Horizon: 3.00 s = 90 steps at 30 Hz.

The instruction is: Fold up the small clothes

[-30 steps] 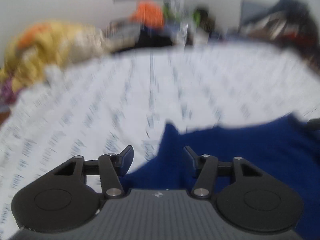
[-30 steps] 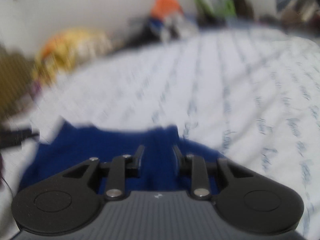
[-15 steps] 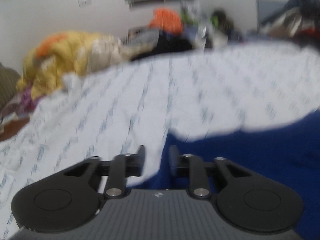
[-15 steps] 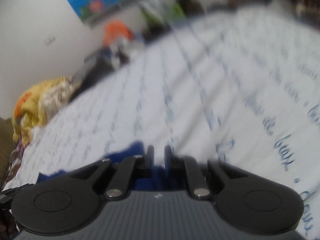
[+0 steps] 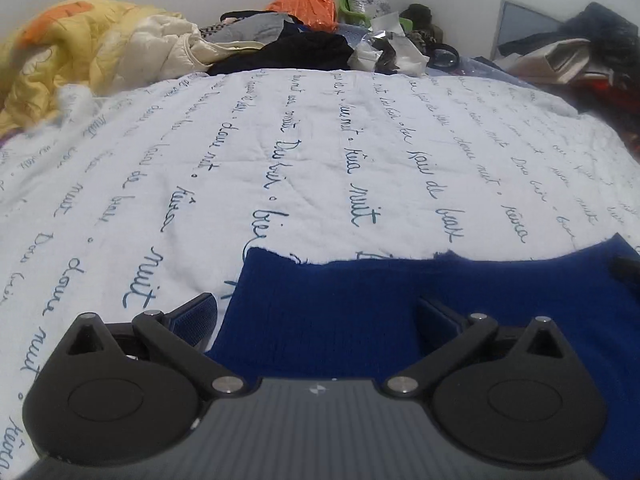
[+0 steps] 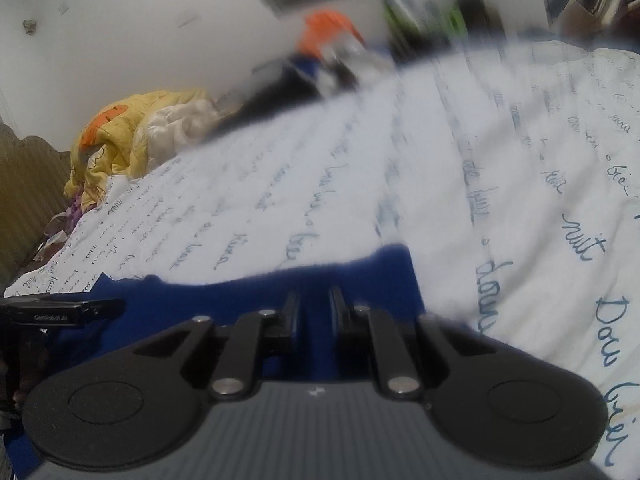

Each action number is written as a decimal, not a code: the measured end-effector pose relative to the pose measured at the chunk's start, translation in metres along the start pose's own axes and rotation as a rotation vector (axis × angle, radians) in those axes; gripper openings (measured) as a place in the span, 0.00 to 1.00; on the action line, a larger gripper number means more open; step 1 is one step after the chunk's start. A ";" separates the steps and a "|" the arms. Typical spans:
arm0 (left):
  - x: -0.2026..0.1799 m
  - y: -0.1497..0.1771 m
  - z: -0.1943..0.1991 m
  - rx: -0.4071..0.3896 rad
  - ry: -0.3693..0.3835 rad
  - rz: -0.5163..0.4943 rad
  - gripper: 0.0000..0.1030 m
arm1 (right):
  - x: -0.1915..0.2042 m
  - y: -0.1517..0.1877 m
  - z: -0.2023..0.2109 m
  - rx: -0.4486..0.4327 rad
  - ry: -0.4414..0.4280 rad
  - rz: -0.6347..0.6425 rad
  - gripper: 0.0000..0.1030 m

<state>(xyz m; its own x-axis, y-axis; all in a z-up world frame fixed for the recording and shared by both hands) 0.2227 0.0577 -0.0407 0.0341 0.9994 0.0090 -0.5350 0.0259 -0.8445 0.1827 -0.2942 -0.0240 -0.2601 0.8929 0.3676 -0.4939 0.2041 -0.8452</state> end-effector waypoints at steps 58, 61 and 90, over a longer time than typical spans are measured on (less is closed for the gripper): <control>0.065 0.111 0.211 0.173 0.050 0.213 0.17 | 0.012 0.099 0.238 0.191 0.100 -0.040 0.11; 0.061 0.095 0.230 0.104 0.064 0.176 0.56 | 0.015 0.088 0.247 0.193 0.100 -0.037 0.27; -0.014 0.082 0.129 -0.104 0.084 -0.066 1.00 | 0.204 0.032 -0.059 0.226 -0.223 0.255 0.66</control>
<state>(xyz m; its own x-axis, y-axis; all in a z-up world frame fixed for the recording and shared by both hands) 0.0697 0.0490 -0.0406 0.1395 0.9899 0.0248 -0.4393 0.0843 -0.8944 0.1632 -0.0817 0.0009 -0.5593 0.7891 0.2539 -0.5542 -0.1282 -0.8225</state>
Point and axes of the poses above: each gripper's, at about its wrist camera, not at the fingertips, and z roughly against the way its jaws point, x to its left, y to its underside, the point moved 6 cm from there along -z, roughly the way its jaws point, and after that the axes turned 10 degrees about -x, right-handed, at the moved point
